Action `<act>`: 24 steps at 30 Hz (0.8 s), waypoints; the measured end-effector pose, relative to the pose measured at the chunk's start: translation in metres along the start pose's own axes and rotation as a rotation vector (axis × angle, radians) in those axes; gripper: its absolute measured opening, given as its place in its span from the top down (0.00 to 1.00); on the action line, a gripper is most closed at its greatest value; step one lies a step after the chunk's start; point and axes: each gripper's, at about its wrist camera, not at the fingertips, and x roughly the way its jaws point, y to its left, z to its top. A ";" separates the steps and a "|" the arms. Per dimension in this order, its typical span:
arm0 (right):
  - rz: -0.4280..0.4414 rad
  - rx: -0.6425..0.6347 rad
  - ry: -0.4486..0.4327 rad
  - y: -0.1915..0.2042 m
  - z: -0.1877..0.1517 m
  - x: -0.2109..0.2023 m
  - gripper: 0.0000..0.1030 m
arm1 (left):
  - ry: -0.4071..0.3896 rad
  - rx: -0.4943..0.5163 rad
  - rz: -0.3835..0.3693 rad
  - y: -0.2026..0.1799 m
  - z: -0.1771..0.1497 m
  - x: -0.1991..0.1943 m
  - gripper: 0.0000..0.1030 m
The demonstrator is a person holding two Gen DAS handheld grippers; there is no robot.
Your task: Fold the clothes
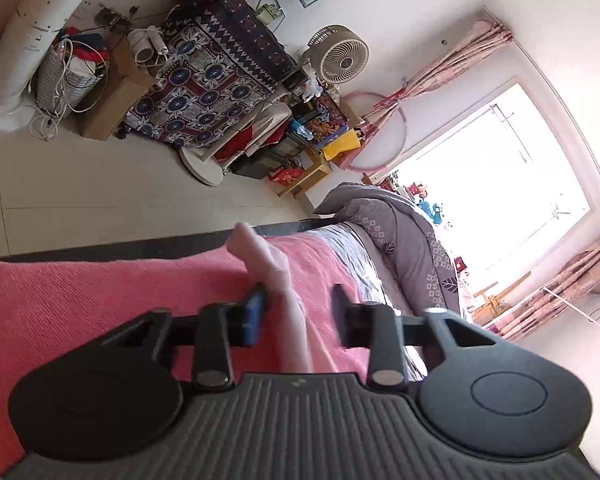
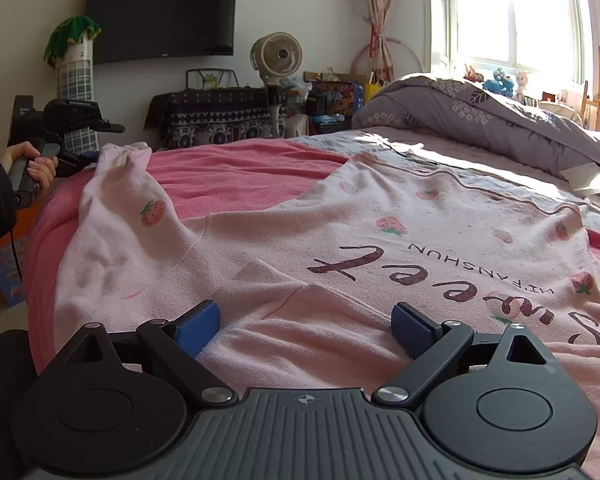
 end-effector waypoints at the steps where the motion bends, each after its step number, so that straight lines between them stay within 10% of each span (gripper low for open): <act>1: -0.003 0.000 -0.001 0.000 0.000 0.000 0.08 | -0.011 -0.010 0.005 -0.004 -0.002 -0.001 0.99; 16: -0.008 0.046 -0.013 -0.007 0.001 -0.005 0.00 | -0.269 0.028 -0.414 -0.085 0.014 -0.104 0.99; 19: 0.006 0.073 -0.018 -0.011 0.001 -0.006 0.00 | -0.313 0.095 -0.382 -0.089 0.015 -0.123 0.99; 24: 0.010 0.081 0.000 -0.012 0.003 -0.005 0.00 | -0.301 0.072 -0.126 -0.040 0.010 -0.111 0.99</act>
